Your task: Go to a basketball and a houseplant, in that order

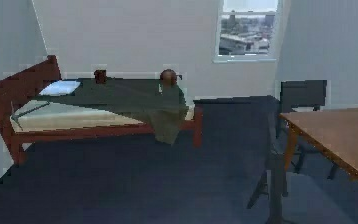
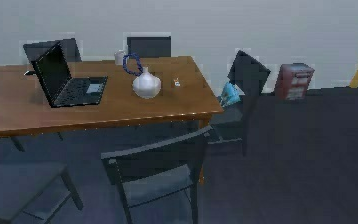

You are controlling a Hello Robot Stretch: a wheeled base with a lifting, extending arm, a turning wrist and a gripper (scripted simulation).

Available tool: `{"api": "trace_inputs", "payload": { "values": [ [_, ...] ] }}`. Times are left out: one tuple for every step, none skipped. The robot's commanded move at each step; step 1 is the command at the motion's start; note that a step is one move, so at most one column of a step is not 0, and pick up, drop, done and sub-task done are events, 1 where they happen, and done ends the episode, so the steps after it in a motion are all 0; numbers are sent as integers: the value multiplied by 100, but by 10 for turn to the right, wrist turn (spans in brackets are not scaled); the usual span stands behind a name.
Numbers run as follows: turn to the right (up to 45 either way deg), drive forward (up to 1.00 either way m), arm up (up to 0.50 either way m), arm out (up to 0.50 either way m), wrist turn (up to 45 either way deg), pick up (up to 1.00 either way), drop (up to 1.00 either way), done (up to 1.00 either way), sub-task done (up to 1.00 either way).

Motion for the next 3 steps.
{"api": "trace_inputs", "payload": {
  "values": [
    [30,0,0,0,0,0,0,0,0],
    [0,95,0,0,0,0,0,0,0],
    [240,0,0,0,0,0,0,0,0]
  ]
}}
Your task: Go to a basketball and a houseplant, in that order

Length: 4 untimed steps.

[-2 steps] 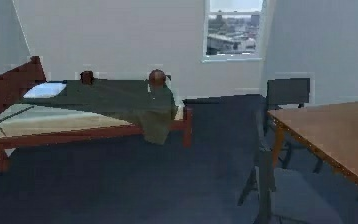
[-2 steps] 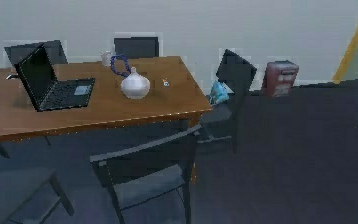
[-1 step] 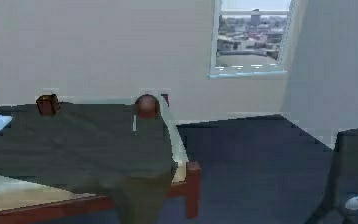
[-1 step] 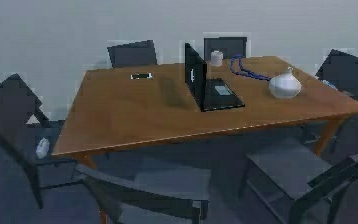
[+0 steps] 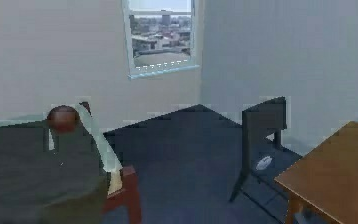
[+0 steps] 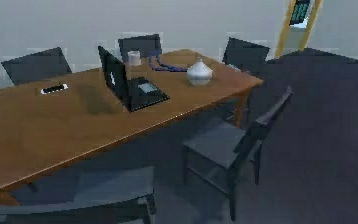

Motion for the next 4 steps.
{"api": "trace_inputs", "payload": {
  "values": [
    [0,100,0,0,0,0,0,0,0],
    [150,0,0,0,0,0,0,0,0],
    [0,15,0,0,0,0,0,0,0],
    [-450,0,0,0,0,0,0,0,0]
  ]
}}
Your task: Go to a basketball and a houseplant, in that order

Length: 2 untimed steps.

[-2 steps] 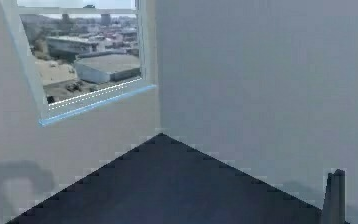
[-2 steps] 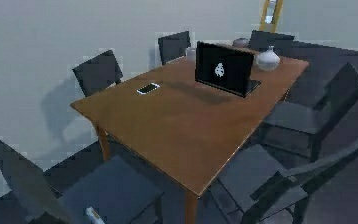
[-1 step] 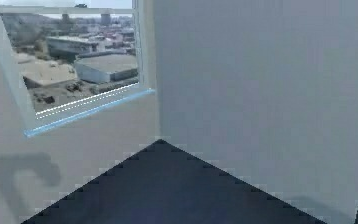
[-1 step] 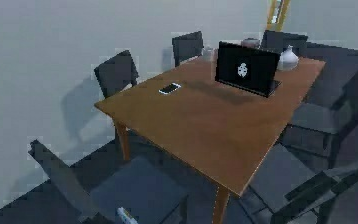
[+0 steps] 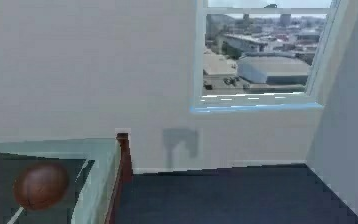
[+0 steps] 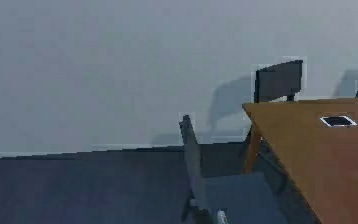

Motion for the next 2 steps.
{"api": "trace_inputs", "payload": {
  "values": [
    [-390,0,0,0,0,0,0,0,0],
    [0,0,0,0,0,0,0,0,100]
  ]
}}
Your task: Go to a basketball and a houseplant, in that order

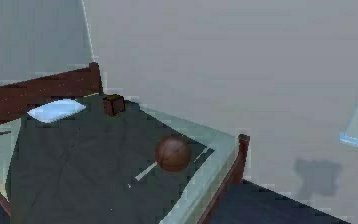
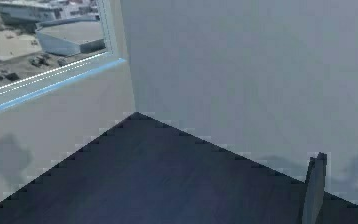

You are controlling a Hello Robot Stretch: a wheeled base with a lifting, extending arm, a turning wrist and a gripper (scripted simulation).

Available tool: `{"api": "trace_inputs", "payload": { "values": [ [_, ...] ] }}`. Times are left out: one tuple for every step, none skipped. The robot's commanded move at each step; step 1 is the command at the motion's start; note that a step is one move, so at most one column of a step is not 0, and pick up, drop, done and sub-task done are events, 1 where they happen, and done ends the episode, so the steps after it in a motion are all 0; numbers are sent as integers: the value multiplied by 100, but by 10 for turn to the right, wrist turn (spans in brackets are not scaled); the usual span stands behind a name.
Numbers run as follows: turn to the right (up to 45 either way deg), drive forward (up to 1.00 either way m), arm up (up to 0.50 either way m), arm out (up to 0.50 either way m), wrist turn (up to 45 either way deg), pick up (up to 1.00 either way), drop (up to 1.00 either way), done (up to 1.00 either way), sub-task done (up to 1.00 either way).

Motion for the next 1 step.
{"api": "trace_inputs", "payload": {
  "values": [
    [-450,0,0,0,0,0,0,0,0]
  ]
}}
